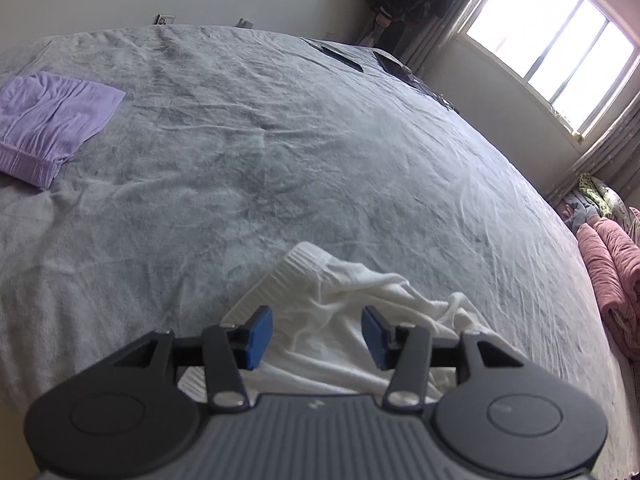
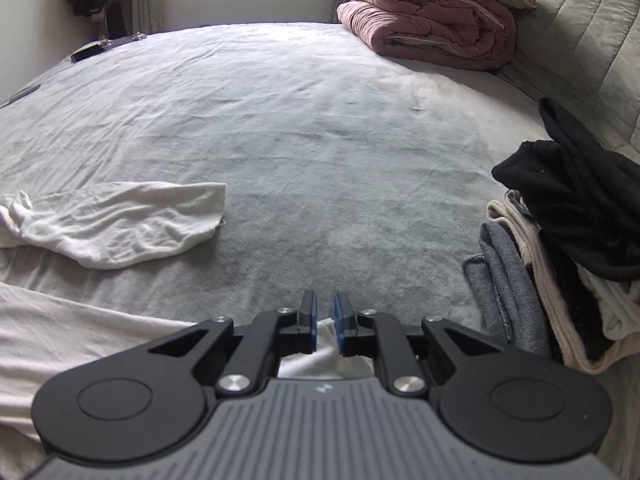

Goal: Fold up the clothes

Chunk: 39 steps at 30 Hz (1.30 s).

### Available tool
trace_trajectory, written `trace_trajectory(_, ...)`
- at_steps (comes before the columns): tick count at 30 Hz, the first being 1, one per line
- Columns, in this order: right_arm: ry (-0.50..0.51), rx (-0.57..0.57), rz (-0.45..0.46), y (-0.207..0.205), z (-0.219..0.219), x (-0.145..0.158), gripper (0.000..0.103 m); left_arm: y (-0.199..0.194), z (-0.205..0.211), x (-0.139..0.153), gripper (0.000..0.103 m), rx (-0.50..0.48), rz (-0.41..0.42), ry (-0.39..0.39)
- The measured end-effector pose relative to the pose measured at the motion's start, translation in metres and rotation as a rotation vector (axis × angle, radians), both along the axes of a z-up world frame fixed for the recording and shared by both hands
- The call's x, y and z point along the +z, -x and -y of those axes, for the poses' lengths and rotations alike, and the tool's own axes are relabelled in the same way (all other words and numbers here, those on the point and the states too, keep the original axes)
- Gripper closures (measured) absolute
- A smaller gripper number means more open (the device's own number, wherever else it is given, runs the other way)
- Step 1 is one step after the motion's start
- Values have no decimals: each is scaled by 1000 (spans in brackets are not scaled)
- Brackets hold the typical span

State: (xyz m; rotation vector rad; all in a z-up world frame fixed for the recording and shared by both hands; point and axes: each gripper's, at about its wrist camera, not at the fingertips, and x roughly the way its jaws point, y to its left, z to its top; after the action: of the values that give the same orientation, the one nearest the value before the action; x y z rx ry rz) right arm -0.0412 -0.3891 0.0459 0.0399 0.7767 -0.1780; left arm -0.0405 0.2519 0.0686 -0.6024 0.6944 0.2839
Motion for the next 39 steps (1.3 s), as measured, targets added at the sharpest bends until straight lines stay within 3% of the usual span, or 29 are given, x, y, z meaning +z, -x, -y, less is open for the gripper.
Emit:
trace_trajectory(5,-40,14,7,-19,-3,1,89,-19,-19,7,47,47,14,11)
trace_trajectory(11,-109,89,42,-60,-13,6,88,-42,-38,2,39,117,-35,16)
trace_trajectory(12,-129,94,49,-69,-13,6,84,-45,-39,-1,38,115,-40,27)
trace_trajectory(15,-191,91,80,-91,-12,1,41,-51,-42,-5,34,118,-49,7)
trace_trajectory(18,-277,106,73,-103,-10,-10,41,-55,-45,-10,32,125,-61,-6)
trace_trajectory(21,-243,146,47,-112,-21,-19,40,-62,-38,-16,31,82,-64,-17)
trace_trajectory(23,-194,185,52,-115,-30,-18,48,-70,-30,-19,31,60,-82,-55)
trace_trajectory(25,-200,209,45,-117,-34,-19,98,-74,-24,-23,33,41,-93,-54)
trace_trajectory(26,-187,218,45,-116,-37,-19,98,-76,-21,-25,40,30,-95,-49)
trace_trajectory(27,-157,224,55,-115,-40,-17,98,-78,-19,-27,62,14,-93,-34)
trace_trajectory(28,-129,228,69,-113,-43,-14,99,-79,-18,-29,76,0,-98,-23)
trace_trajectory(30,-90,221,119,-108,-43,-3,99,-78,-16,-28,96,-10,-76,-24)
trace_trajectory(31,-64,214,156,-104,-43,5,99,-75,-16,-26,101,-7,-51,-30)
trace_trajectory(37,86,162,424,-72,-36,55,99,-62,-21,-2,101,24,138,-58)
trace_trajectory(39,106,157,435,-72,-35,55,99,-63,-19,-1,101,13,159,-53)
